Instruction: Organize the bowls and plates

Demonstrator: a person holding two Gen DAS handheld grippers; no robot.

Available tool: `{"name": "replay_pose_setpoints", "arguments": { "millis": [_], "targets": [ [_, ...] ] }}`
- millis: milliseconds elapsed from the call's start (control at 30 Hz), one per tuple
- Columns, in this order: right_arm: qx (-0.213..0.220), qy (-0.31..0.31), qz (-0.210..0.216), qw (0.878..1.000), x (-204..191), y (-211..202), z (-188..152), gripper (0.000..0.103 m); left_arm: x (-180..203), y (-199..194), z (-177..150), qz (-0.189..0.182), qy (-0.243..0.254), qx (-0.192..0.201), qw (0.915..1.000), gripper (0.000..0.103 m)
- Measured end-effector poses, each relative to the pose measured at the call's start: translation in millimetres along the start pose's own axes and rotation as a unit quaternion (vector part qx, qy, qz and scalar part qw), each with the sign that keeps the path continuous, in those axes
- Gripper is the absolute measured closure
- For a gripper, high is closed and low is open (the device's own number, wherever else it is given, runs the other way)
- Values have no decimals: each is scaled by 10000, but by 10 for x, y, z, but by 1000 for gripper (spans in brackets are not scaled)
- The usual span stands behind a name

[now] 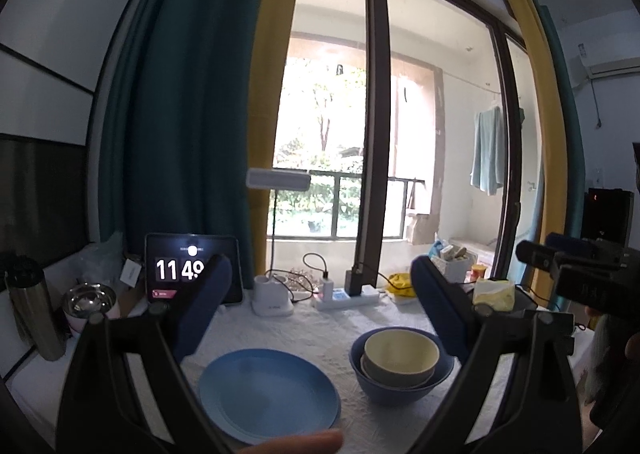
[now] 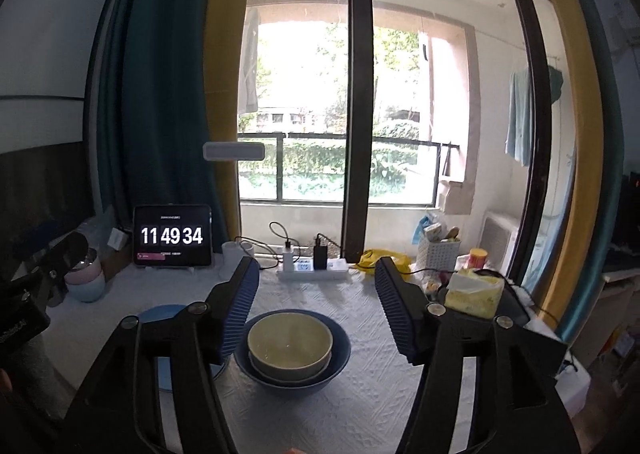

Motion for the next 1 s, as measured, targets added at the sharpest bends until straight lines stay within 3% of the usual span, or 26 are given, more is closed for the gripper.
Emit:
{"name": "replay_pose_setpoints", "arguments": {
  "millis": [267, 1000],
  "targets": [
    [-77, 10, 23, 10000, -43, 106, 21, 37, -82, 28, -11, 50, -190, -62, 9998, 10],
    [-214, 74, 56, 9997, -11, 174, -35, 37, 17, 129, -40, -69, -51, -191, 9998, 10]
  ]
}}
Point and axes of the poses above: each gripper's, at about its wrist camera, not at the fingertips, and y roughly the way its jaws point, x to its right, z to its top, the point moved 2 cm from there along y, roughly the way its jaws point, and after that the axes turned 15 degrees about -x, right-handed, at the moved point
